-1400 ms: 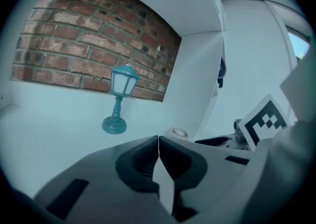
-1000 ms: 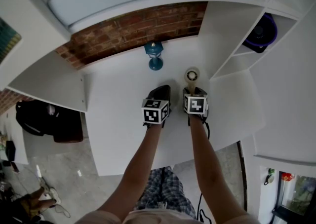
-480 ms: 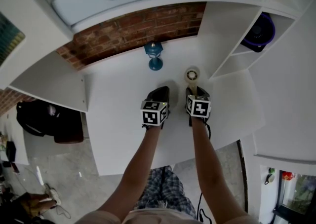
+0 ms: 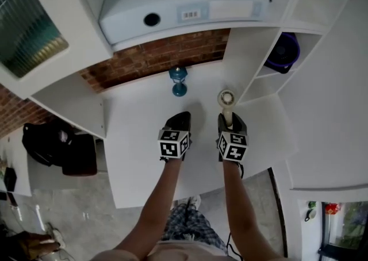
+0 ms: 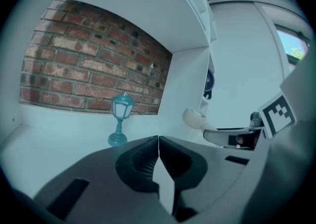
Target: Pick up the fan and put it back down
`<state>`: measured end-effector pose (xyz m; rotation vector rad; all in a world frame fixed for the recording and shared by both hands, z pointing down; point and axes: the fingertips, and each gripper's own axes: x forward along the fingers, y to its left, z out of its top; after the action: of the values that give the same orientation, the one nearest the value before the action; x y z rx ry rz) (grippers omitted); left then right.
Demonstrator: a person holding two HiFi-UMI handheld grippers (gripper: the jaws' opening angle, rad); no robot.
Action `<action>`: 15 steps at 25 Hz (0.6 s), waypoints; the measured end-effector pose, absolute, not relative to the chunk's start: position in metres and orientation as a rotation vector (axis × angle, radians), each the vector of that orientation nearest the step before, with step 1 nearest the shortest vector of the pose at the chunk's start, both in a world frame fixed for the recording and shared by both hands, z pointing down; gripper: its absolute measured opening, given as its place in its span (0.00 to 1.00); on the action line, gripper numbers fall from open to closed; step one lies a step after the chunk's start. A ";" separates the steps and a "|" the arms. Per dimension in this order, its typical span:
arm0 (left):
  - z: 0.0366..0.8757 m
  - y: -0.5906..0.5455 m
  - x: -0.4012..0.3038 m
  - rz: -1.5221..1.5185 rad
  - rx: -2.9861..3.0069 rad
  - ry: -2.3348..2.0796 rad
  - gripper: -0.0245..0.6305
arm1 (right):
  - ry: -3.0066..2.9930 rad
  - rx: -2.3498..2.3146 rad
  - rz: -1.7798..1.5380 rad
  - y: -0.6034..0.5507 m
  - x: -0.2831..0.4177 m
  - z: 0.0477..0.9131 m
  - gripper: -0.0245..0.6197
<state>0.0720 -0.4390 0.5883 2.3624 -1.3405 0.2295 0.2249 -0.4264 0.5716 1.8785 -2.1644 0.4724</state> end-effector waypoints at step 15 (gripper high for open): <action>0.489 -0.405 0.068 0.072 2.472 -1.382 0.08 | -2.312 2.123 0.128 -0.356 0.227 0.435 0.35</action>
<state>0.0675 -0.4046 0.4894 2.4718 -1.3818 0.0724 0.2273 -0.3555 0.4352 2.1227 -2.3122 0.1283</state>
